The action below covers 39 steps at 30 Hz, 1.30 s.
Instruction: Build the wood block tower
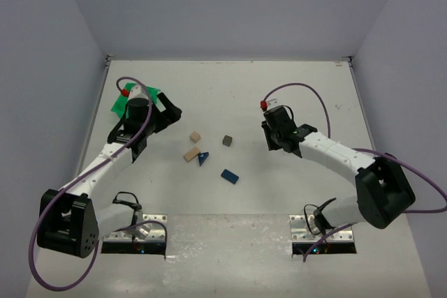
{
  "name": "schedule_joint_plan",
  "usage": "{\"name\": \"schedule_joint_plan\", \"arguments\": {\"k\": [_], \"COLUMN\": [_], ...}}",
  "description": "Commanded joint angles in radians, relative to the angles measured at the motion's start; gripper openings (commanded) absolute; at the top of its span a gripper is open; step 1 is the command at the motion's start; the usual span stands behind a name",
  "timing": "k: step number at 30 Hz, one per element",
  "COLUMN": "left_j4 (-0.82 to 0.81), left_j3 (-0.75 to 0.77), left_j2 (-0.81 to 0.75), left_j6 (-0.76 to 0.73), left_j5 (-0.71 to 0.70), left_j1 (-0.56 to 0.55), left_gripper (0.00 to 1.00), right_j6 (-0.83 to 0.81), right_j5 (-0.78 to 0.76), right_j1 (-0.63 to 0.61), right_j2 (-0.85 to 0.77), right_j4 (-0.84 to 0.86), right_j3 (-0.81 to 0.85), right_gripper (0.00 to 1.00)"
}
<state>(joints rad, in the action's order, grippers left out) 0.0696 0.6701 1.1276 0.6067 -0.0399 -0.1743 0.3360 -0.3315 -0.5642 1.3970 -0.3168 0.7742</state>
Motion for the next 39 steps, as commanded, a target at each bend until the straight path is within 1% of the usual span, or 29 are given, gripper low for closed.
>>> {"name": "schedule_joint_plan", "arguments": {"k": [1, 7, 14, 18, 27, 33, 39], "left_j4": [-0.053, -0.047, -0.001, 0.003, 0.016, 0.022, 0.026], "left_j3": [0.004, 0.000, 0.014, 0.003, 0.005, 0.003, 0.005], "left_j2": [-0.037, -0.051, -0.071, -0.100, -0.097, -0.111, -0.117], "left_j6": [-0.001, 0.002, 0.014, 0.022, 0.022, 0.022, 0.022], "left_j5": [0.003, -0.011, -0.035, -0.042, -0.047, -0.055, -0.052], "left_j1": [-0.016, -0.019, -0.021, -0.022, -0.025, -0.027, -0.027], "left_gripper": [1.00, 1.00, 1.00, 1.00, 1.00, 1.00, 1.00], "right_j6": [0.233, 0.281, 0.344, 0.375, 0.397, 0.399, 0.381], "right_j5": [-0.126, -0.154, -0.206, -0.178, -0.133, -0.130, -0.132], "right_j1": [0.014, 0.035, 0.037, 0.038, 0.037, 0.038, 0.038], "right_j2": [0.038, 0.101, 0.092, 0.096, 0.147, 0.122, 0.064], "right_j4": [-0.024, -0.034, -0.034, -0.033, -0.034, -0.034, -0.034], "right_j3": [0.032, 0.014, -0.061, -0.078, -0.064, -0.072, -0.075], "right_gripper": [0.12, 0.12, 0.13, 0.14, 0.17, 0.24, 0.37]}}
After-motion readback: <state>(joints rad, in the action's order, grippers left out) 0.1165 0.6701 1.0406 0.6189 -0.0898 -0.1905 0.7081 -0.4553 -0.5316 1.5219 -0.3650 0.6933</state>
